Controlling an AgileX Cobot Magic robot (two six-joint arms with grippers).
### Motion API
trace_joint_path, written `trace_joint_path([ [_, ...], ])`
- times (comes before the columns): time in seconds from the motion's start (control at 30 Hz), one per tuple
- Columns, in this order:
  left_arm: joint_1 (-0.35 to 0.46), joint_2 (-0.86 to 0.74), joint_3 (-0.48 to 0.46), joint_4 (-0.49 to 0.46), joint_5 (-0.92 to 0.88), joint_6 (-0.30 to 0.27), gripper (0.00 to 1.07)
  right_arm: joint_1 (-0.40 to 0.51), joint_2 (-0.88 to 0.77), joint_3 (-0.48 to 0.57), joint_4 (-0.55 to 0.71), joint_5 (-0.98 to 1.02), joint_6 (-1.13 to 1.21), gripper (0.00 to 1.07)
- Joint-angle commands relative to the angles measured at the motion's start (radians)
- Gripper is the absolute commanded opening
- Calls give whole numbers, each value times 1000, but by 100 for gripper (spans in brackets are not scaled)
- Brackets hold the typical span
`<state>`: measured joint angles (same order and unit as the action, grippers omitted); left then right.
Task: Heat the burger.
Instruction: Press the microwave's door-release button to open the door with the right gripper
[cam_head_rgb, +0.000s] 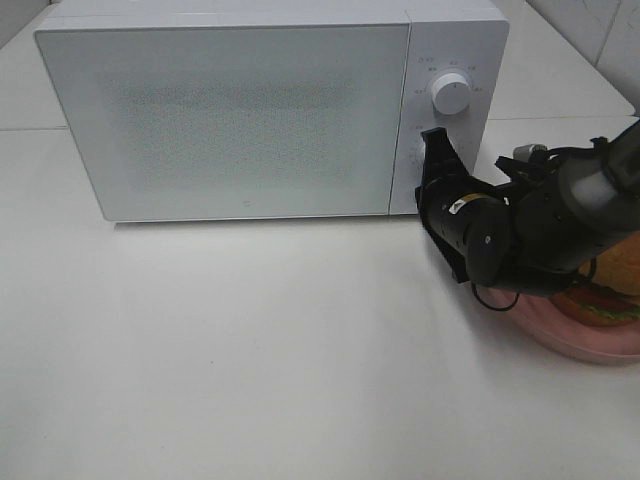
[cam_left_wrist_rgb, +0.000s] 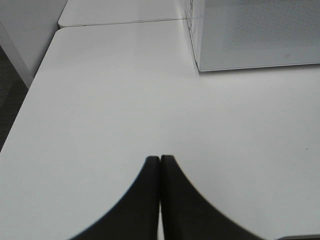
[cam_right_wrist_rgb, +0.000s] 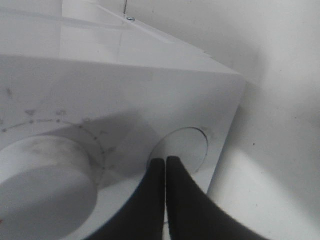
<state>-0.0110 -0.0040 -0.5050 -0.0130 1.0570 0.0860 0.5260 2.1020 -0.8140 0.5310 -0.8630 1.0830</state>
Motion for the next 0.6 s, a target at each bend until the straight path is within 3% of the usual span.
trace_joint_path([
  [0.03,-3,-20,2,-3,-15,-2,0,-3,10,-16,7,-9,-8,0],
  [0.6,-3,-20,2,-3,-15,-2,0,-3,34,-78,8,-55,0,0],
])
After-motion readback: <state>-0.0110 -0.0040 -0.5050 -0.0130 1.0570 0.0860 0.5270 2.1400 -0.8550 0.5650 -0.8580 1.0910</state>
